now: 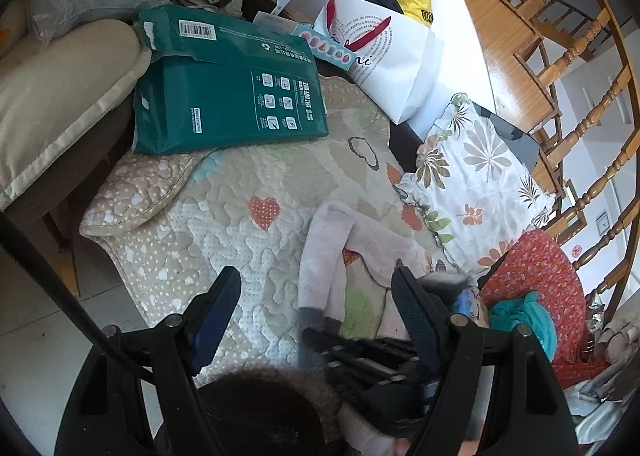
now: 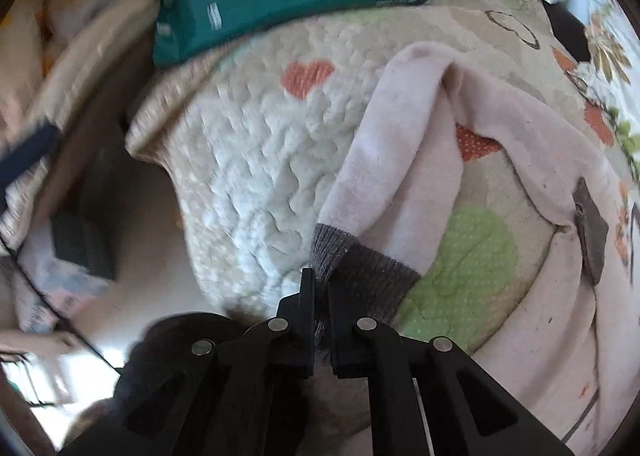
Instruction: Fold small clothes
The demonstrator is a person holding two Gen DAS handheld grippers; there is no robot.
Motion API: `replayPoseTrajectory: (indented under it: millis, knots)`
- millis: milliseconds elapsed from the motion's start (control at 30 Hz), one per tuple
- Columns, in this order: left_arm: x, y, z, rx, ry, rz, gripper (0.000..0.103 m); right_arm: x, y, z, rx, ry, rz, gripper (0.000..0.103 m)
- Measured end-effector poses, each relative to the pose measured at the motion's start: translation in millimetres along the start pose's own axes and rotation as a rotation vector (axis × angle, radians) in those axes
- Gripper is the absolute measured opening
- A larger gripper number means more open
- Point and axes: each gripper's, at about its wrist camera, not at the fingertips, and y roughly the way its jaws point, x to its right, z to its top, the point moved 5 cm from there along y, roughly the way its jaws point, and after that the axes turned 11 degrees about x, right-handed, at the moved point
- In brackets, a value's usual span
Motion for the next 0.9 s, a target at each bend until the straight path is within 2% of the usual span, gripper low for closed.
replayPoseTrajectory:
  millis: [167, 300, 400, 433, 467, 533, 700, 800, 900]
  knots:
    - [19, -1, -3, -0.015, 0.045, -0.006, 0.076, 49, -82, 30, 0.174, 0.160, 0.047, 0.005]
    - [44, 1, -8, -0.021, 0.111, -0.016, 0.080, 135, -180, 37, 0.324, 0.333, 0.037, 0.006]
    - [68, 3, -15, -0.027, 0.171, -0.034, 0.082, 196, -235, 21, 0.388, 0.427, -0.035, 0.006]
    - [77, 4, -19, -0.032, 0.194, -0.044, 0.082, 224, -255, 6, 0.399, 0.458, -0.100, 0.006]
    - [84, 5, -21, -0.036, 0.212, -0.048, 0.082, 239, -263, 0, 0.399, 0.474, -0.139, 0.006]
    - [99, 8, -28, -0.048, 0.249, -0.058, 0.083, 283, -280, -35, 0.378, 0.546, -0.245, 0.006]
    - [139, 21, -53, -0.144, 0.294, -0.119, 0.083, 355, -270, -122, 0.251, 0.678, -0.447, 0.006]
    - [164, 25, -63, -0.158, 0.377, -0.119, 0.083, 387, -258, -168, 0.170, 0.751, -0.535, 0.008]
    - [188, 28, -71, -0.151, 0.474, -0.122, 0.085, 402, -272, -211, 0.232, 0.884, -0.496, 0.011]
